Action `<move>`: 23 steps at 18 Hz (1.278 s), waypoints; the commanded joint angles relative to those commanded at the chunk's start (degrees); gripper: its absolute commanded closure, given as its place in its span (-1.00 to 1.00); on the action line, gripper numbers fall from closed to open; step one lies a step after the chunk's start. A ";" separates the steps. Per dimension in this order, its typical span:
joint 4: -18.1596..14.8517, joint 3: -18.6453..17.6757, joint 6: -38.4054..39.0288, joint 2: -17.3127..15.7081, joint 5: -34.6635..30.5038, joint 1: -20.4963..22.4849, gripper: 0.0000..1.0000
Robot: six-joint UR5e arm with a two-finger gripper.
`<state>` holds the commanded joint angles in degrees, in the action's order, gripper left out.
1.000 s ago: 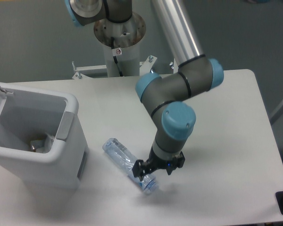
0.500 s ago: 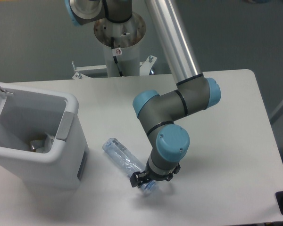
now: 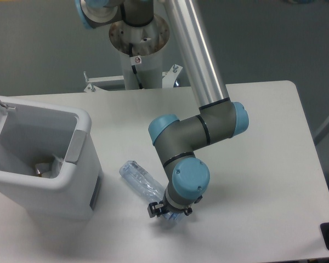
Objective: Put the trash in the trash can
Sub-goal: 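Lower the gripper and grasp the bottle near its cap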
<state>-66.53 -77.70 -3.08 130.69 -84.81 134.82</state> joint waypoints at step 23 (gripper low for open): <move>0.62 6.59 -5.70 -11.24 13.34 3.43 0.26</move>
<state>-65.92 -71.10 -8.78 119.45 -71.48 138.25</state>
